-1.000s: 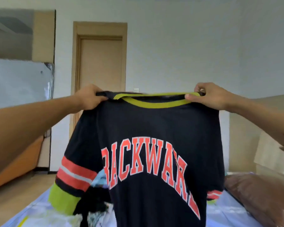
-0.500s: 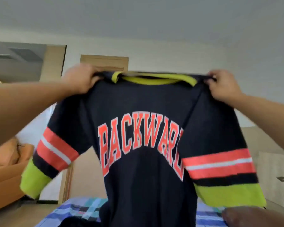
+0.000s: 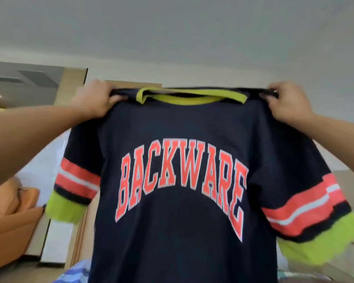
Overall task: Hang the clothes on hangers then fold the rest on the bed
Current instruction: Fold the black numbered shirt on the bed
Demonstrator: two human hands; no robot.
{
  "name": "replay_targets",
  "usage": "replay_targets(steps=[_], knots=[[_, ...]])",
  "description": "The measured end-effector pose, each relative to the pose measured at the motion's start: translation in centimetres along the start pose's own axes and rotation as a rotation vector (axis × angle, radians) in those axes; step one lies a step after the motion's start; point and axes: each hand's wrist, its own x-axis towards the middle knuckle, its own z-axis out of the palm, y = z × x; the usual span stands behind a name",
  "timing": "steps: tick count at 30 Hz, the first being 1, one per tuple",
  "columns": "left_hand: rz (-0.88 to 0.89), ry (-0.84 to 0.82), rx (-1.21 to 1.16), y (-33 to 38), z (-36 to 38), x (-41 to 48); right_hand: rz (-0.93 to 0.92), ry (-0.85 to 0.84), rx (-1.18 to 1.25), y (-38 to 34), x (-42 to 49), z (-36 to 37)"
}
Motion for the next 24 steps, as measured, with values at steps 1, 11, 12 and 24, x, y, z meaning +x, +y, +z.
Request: replay_targets(steps=[1,11,12,24], knots=[[0.012,0.033,-0.009,0.5,-0.7,0.7,0.002,-0.023,0.024,-0.4,0.6,-0.2],[-0.168,-0.675,-0.519,-0.9,3.2,-5.9,0.255,-0.783,0.448,1.6,-7.4,-0.3],[-0.203,-0.749,-0.604,-0.9,3.5,-6.6,0.286,-0.842,0.490,1.7,-7.8,-0.2],[-0.439,-0.975,-0.987,1.8,18.3,-24.2,0.576,-1.128,0.646,6.7,-23.6,11.6]])
